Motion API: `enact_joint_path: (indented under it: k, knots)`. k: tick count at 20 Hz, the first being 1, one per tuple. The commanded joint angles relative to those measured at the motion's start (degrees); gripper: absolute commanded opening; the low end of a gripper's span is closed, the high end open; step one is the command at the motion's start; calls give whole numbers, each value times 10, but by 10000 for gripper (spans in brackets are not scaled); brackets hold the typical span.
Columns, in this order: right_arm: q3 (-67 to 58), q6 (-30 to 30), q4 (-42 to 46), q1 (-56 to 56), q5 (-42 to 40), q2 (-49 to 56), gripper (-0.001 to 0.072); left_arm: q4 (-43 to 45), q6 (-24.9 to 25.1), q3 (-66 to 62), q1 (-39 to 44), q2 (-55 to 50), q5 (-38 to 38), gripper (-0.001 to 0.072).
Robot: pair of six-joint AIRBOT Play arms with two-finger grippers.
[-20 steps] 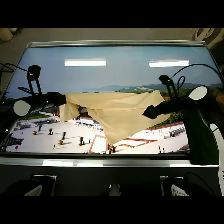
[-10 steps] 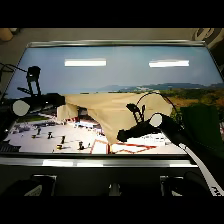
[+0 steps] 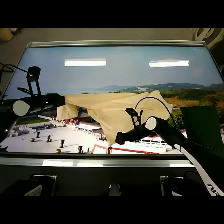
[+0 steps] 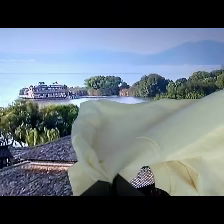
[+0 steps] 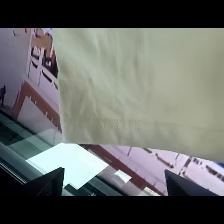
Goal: Fold the shirts.
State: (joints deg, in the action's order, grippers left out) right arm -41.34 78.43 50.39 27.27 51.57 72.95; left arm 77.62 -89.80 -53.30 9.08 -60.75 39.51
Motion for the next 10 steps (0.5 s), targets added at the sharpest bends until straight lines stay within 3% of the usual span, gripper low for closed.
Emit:
enact_joint_path:
  k: [1, 6, 10]
  knots:
    - [2, 32, 11, 2, -7, 9, 706, 4, 0, 0, -1, 0, -2, 25]
    - [2, 28, -66, 2, -100, 39, 694, 4, 0, 0, -1, 0, -9, 25]
    - [1, -38, -151, 2, -100, 73, 677, 4, 0, 0, -1, 0, -17, 25]
